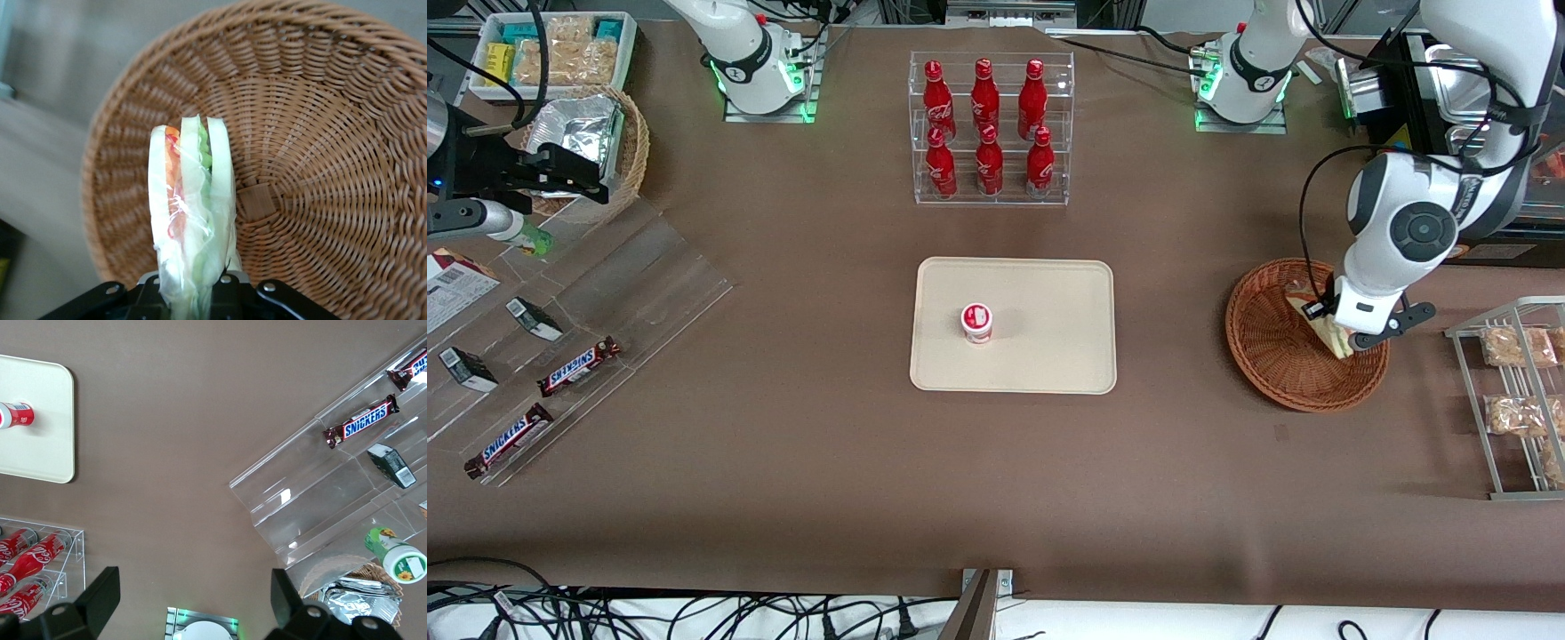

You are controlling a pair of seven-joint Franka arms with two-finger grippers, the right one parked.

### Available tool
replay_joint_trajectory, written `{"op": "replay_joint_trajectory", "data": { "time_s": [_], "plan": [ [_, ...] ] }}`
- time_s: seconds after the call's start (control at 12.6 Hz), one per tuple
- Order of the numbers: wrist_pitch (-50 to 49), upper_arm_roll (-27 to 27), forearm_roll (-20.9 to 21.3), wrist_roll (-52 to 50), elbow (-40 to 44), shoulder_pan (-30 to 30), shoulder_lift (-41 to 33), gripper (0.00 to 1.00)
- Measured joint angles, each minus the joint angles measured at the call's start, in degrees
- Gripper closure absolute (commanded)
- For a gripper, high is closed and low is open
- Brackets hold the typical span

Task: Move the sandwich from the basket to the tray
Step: 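Carry the sandwich with the left gripper over the cream tray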

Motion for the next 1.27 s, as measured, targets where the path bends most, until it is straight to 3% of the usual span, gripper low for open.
{"op": "replay_joint_trajectory", "data": {
  "time_s": [0.48,1.03,1.27],
  "plan": [
    [-18.3,-5.7,-7.1,16.7,14.2,0.1,-2.9,1.0],
    [-19.1,-23.6,-8.8,16.8,18.8,-0.9,-2.3,1.0],
    [-19.1,-27.2,-9.9,12.0,21.6,-3.8,0.3,1.0]
  ]
}}
